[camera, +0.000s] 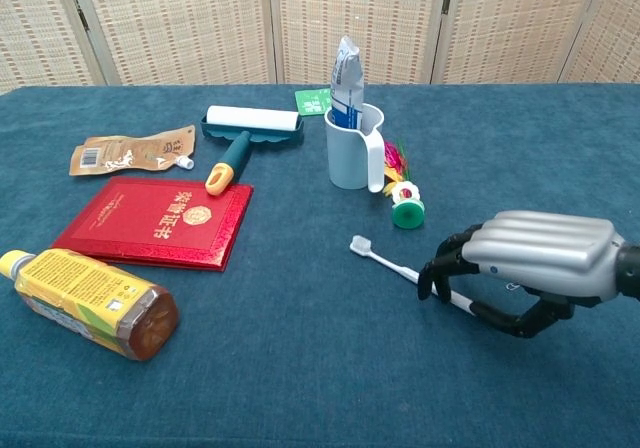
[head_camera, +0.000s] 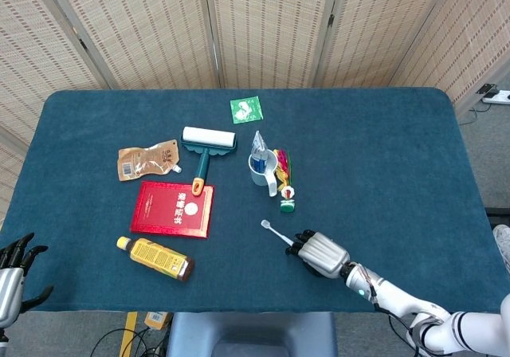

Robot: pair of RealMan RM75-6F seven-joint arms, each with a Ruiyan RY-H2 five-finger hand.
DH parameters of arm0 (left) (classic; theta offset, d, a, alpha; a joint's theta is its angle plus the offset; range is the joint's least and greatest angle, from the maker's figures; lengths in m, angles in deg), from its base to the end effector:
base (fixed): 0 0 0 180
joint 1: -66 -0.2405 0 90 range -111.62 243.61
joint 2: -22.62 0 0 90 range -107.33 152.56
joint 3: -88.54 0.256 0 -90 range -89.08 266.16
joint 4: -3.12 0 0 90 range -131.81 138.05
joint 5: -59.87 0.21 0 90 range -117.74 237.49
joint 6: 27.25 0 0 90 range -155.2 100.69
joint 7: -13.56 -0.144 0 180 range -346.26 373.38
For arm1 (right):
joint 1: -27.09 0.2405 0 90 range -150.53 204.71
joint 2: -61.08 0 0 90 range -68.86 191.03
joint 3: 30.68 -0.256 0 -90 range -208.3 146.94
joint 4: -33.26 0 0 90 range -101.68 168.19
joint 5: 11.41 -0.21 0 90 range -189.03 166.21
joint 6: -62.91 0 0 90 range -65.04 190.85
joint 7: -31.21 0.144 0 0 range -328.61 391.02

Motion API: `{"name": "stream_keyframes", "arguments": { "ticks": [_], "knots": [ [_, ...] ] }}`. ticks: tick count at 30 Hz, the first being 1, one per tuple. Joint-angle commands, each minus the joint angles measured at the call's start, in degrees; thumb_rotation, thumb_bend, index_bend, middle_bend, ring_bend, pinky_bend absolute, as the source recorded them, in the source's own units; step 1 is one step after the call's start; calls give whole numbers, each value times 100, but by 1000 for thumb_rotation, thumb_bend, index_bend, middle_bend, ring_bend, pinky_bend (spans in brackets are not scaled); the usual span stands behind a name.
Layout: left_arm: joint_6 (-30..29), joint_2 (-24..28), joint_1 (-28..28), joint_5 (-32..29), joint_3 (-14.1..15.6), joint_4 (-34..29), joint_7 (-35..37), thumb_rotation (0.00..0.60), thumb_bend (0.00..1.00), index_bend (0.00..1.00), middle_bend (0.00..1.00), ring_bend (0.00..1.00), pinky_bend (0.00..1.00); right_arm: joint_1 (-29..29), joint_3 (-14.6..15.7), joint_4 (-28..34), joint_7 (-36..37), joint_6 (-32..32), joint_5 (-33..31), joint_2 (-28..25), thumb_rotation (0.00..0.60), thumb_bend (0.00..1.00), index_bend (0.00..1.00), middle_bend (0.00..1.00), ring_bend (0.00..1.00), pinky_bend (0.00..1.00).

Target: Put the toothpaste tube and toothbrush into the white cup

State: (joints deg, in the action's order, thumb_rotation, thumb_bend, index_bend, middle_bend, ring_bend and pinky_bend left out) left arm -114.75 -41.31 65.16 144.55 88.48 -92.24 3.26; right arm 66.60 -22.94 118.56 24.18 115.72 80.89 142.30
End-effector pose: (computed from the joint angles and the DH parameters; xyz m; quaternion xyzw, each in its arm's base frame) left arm -0.3209 0.1388 0.1556 -0.5959 -0.3852 -0.3112 0.6322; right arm -0.1998 -0.2602 -0.0229 0.8779 -0.2777 0.2853 0.2659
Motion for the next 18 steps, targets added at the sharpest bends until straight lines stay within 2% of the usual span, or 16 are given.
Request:
{"name": "stream_keyframes", "arguments": {
  "ticks": [1,8,18],
  "knots": [
    [-2,0,-1,4,3,-2,-2,600,243,277,108,126,173,-31,-113,-59,63,70,-68,4,600,549,265,356,191,253],
    [-10,6,-10,-7,-1,12,13,600,242,277,108,126,173,28,-446,-328,198,0,-321,241,600,550,265,356,191,253],
    [-22,6,-41,-33,9,58,58,600,243,276,108,126,173,136,-513,-594,129,-226,-341,650,600,547,265,356,191,253]
  ]
}}
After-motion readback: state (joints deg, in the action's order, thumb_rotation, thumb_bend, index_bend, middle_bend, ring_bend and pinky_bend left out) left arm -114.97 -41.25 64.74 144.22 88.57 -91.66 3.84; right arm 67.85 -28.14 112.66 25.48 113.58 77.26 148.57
